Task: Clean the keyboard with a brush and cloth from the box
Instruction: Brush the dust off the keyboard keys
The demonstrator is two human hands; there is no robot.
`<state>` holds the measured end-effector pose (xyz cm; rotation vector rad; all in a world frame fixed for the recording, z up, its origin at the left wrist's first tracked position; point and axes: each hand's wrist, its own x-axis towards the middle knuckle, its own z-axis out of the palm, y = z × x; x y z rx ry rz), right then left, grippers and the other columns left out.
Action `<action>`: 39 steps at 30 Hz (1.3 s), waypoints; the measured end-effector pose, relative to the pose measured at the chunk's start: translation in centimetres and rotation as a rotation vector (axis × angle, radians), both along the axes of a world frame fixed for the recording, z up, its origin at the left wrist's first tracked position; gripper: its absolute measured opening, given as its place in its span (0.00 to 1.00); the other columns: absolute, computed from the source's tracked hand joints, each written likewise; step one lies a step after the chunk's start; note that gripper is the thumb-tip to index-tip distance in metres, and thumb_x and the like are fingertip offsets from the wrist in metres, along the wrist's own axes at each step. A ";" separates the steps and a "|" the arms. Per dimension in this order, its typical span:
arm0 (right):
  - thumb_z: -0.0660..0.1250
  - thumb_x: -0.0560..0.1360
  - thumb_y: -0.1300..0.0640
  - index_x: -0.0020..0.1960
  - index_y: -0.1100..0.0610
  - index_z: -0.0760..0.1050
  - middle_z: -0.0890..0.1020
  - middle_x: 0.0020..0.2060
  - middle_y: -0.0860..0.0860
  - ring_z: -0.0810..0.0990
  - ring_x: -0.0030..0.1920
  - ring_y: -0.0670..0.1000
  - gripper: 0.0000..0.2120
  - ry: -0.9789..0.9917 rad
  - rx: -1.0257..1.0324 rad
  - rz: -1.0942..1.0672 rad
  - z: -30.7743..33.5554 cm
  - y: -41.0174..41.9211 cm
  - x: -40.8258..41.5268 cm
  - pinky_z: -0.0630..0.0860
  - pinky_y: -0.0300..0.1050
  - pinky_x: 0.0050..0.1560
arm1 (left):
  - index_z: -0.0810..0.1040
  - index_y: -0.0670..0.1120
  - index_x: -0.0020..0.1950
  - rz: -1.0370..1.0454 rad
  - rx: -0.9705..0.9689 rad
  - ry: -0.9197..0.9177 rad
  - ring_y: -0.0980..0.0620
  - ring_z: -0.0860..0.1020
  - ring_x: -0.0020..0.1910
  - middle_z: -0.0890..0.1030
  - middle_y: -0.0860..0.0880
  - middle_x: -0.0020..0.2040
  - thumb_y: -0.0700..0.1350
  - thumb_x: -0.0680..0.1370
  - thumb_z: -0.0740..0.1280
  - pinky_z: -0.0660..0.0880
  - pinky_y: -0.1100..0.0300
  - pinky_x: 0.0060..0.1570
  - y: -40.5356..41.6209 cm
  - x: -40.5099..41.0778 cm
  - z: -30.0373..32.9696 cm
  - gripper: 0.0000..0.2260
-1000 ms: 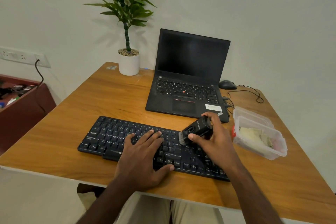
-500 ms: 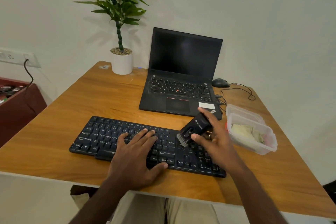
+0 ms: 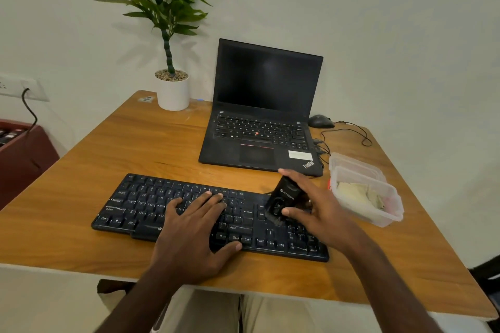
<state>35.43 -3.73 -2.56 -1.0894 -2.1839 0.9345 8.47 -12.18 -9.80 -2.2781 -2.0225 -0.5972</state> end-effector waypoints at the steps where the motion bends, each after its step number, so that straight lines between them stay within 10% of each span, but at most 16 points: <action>1: 0.71 0.78 0.59 0.76 0.34 0.62 0.74 0.63 0.39 0.77 0.60 0.36 0.34 0.019 0.010 -0.010 -0.3 -0.1 -0.6 0.83 0.41 0.52 | 0.75 0.50 0.70 -0.003 0.002 -0.003 0.52 0.68 0.73 0.73 0.52 0.73 0.77 0.72 0.52 0.61 0.34 0.69 0.0 0.0 0.0 0.39; 7: 0.70 0.77 0.67 0.72 0.35 0.68 0.76 0.62 0.46 0.79 0.61 0.45 0.34 0.257 0.011 -0.146 -0.2 0.2 1.2 0.82 0.40 0.49 | 0.75 0.51 0.70 -0.003 0.014 -0.006 0.52 0.69 0.73 0.73 0.52 0.73 0.77 0.73 0.53 0.61 0.34 0.70 -0.1 -0.1 0.0 0.39; 26: 0.73 0.77 0.59 0.69 0.35 0.71 0.80 0.59 0.43 0.81 0.58 0.46 0.28 -0.071 0.084 0.001 0.7 1.4 5.2 0.82 0.40 0.51 | 0.75 0.51 0.70 -0.023 0.010 0.005 0.52 0.69 0.73 0.73 0.52 0.72 0.77 0.73 0.52 0.60 0.35 0.69 -0.1 0.0 -0.1 0.39; 39: 0.73 0.77 0.60 0.69 0.39 0.73 0.80 0.54 0.42 0.82 0.55 0.47 0.26 0.219 0.060 -0.122 -1.8 -0.3 1.4 0.81 0.40 0.49 | 0.76 0.49 0.69 -0.021 0.000 0.027 0.50 0.70 0.72 0.75 0.50 0.71 0.76 0.73 0.52 0.63 0.33 0.68 -0.1 0.1 0.0 0.39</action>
